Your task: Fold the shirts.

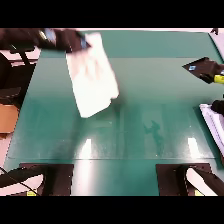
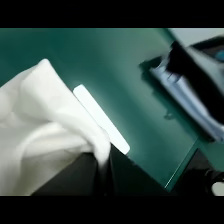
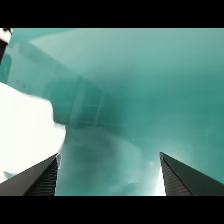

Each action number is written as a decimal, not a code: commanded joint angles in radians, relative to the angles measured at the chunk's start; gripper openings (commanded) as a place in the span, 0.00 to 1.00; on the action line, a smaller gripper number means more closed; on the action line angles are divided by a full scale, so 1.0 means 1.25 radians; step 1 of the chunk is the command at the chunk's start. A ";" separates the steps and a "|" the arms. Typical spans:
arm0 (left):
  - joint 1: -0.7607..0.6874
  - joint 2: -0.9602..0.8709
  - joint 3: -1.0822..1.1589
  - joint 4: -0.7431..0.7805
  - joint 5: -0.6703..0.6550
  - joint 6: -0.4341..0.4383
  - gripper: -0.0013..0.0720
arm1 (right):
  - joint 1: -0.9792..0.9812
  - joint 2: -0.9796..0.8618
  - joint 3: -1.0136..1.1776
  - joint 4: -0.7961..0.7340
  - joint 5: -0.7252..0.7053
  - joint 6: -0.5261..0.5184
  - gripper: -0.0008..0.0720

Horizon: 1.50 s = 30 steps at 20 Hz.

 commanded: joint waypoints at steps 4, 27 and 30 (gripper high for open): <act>-0.001 0.000 -0.402 0.182 0.065 0.014 0.06 | -0.041 -0.037 0.000 0.001 0.069 -0.027 0.99; 0.445 0.143 -0.640 0.148 -0.040 0.155 1.00 | -0.040 -0.085 0.000 0.002 0.077 -0.045 0.95; 0.415 0.135 -0.726 0.144 -0.020 0.209 1.00 | -0.039 -0.085 0.000 0.002 0.079 -0.045 0.95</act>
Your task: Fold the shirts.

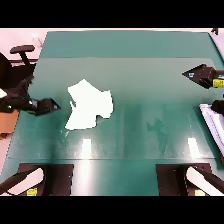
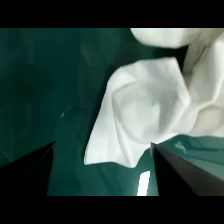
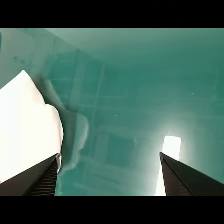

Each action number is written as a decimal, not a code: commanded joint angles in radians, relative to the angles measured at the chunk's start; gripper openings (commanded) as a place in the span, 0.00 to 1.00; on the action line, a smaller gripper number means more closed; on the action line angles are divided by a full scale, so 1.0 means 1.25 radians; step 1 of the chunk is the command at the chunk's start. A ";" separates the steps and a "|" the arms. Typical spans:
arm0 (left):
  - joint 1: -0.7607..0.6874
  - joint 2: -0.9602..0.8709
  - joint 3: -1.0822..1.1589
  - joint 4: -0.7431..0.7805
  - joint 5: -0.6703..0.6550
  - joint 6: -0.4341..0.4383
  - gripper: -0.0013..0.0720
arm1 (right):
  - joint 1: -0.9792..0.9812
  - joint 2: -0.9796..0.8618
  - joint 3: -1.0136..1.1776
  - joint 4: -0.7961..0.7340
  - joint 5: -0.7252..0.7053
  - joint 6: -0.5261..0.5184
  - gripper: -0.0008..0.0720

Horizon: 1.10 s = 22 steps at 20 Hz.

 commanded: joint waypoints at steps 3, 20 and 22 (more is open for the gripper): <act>-0.029 -0.033 -0.111 -0.045 0.027 0.082 1.00 | 0.002 0.001 0.000 0.001 0.002 -0.001 0.95; -0.030 -0.155 -0.114 -0.159 0.029 0.147 0.66 | 0.002 0.001 0.000 0.002 0.042 0.000 0.95; -0.030 -0.155 -0.114 -0.159 0.030 0.147 0.48 | 0.002 0.001 0.000 0.004 0.042 0.000 0.95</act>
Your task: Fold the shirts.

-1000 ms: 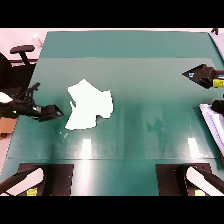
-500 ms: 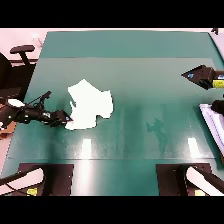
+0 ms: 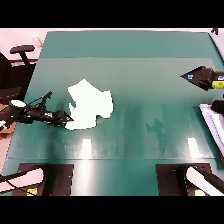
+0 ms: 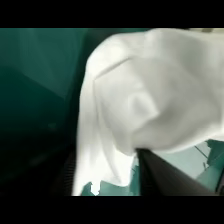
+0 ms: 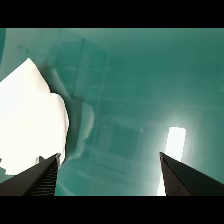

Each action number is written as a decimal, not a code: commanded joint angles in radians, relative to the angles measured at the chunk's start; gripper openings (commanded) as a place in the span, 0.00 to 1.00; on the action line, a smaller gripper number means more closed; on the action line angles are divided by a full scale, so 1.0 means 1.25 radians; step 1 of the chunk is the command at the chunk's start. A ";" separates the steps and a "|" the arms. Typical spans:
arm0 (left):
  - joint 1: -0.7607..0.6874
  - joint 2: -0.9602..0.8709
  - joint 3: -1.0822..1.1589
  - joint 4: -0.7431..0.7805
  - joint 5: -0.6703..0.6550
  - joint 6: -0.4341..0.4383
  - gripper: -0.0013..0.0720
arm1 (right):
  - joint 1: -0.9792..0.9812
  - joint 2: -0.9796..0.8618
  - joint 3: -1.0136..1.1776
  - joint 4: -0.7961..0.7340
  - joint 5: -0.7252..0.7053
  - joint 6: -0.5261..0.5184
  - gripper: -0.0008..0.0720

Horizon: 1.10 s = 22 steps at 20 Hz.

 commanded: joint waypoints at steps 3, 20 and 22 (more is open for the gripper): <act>0.001 -0.001 0.001 -0.012 -0.009 0.035 0.06 | 0.001 0.001 0.000 0.006 0.005 0.001 0.95; 0.001 0.000 0.001 -0.009 -0.140 0.061 0.05 | 0.518 -0.403 0.015 0.176 -0.373 0.015 0.94; 0.001 0.000 0.001 -0.009 -0.137 0.062 0.05 | 0.543 -0.501 0.066 0.192 -0.323 0.014 0.94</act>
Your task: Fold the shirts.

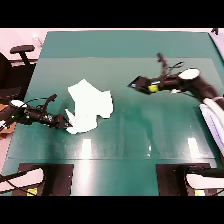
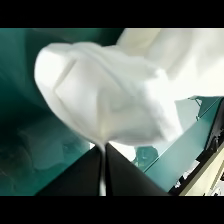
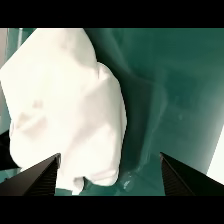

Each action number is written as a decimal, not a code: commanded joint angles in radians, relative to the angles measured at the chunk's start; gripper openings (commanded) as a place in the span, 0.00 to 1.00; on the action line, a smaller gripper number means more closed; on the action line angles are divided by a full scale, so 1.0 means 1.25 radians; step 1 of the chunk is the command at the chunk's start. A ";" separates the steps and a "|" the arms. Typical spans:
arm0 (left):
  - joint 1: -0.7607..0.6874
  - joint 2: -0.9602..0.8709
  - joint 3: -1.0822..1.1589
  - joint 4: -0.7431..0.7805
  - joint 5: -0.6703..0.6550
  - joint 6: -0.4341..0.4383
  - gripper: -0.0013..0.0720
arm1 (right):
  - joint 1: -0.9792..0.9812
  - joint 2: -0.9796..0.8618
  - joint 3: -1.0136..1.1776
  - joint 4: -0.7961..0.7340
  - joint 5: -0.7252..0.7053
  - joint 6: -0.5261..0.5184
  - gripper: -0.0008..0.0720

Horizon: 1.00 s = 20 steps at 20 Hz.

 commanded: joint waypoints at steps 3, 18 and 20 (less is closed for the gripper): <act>0.001 0.001 0.001 0.000 -0.010 0.001 0.05 | 0.113 -0.265 0.153 0.051 0.049 0.000 0.94; 0.001 0.008 0.103 -0.040 -0.085 -0.032 0.05 | 0.205 -0.420 0.562 0.049 0.125 0.038 0.04; 0.001 0.039 0.161 -0.040 -0.080 -0.060 0.05 | 0.187 -0.388 0.618 0.043 0.158 0.038 0.04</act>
